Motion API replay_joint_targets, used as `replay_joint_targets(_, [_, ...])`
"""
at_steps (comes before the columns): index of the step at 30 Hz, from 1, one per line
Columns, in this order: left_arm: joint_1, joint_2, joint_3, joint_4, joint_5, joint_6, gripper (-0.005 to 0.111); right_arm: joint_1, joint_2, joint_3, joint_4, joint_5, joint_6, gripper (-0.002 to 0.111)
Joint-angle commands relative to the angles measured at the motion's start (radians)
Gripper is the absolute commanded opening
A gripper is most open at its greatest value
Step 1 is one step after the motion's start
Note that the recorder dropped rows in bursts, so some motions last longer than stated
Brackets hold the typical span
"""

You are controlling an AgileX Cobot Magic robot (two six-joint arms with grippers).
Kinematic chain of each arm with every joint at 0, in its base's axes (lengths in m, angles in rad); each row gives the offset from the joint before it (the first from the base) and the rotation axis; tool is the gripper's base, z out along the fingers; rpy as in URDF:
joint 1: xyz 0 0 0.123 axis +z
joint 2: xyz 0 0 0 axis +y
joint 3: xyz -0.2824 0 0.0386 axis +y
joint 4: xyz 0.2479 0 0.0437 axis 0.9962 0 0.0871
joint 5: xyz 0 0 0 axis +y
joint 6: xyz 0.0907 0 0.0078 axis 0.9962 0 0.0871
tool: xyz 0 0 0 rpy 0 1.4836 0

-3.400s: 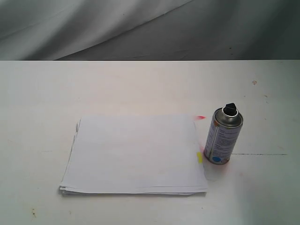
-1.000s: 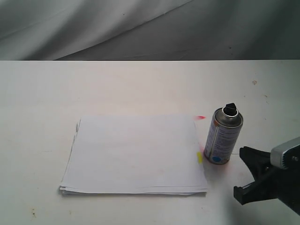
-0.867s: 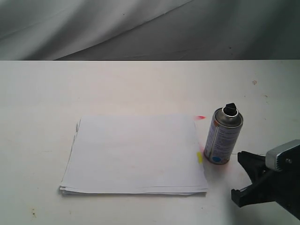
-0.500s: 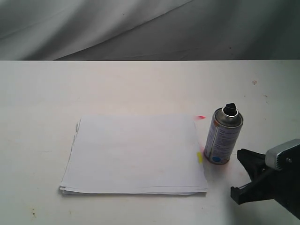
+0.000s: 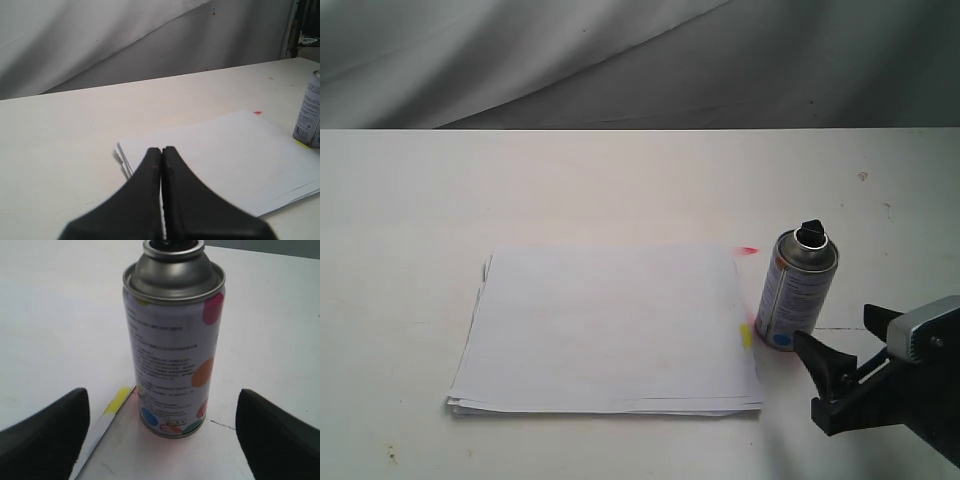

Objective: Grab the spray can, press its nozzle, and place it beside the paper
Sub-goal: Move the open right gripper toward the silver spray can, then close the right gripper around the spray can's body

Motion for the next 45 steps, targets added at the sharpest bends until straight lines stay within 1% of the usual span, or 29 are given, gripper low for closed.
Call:
replay_joint_targets(1, [-0.005,-0.005,0.004,-0.006,0.002,-0.001,0.000,0.002,0.002,0.004,-0.009,-0.016,0.001,0.076])
replay_joint_targets(10, [-0.005,-0.005,0.004,-0.006,0.002,-0.001,0.000,0.002,0.002,-0.018,-0.009,-0.004,0.001,0.076])
replay_joint_targets(19, [-0.005,-0.005,0.004,-0.006,0.002,-0.001,0.000,0.002,0.002,-0.149,-0.009,0.175,0.001,0.076])
replay_joint_targets(26, [-0.005,-0.005,0.004,-0.006,0.002,-0.001,0.000,0.002,0.002,-0.218,0.013,0.228,0.001,0.076])
replay_joint_targets(31, [-0.005,-0.005,0.004,-0.006,0.002,-0.001,0.000,0.002,0.018,-0.222,0.051,0.228,0.001,0.076])
replay_joint_targets(36, [-0.005,-0.005,0.004,-0.006,0.002,-0.001,0.000,0.002,0.101,-0.222,0.063,0.140,0.001,0.076])
replay_joint_targets(42, [-0.005,-0.005,0.004,-0.006,0.002,-0.001,0.000,0.002,0.253,-0.222,0.063,-0.090,0.004,0.076])
replay_joint_targets(45, [-0.005,-0.005,0.004,-0.006,0.002,-0.001,0.000,0.002,0.285,-0.222,0.063,-0.090,0.004,0.076])
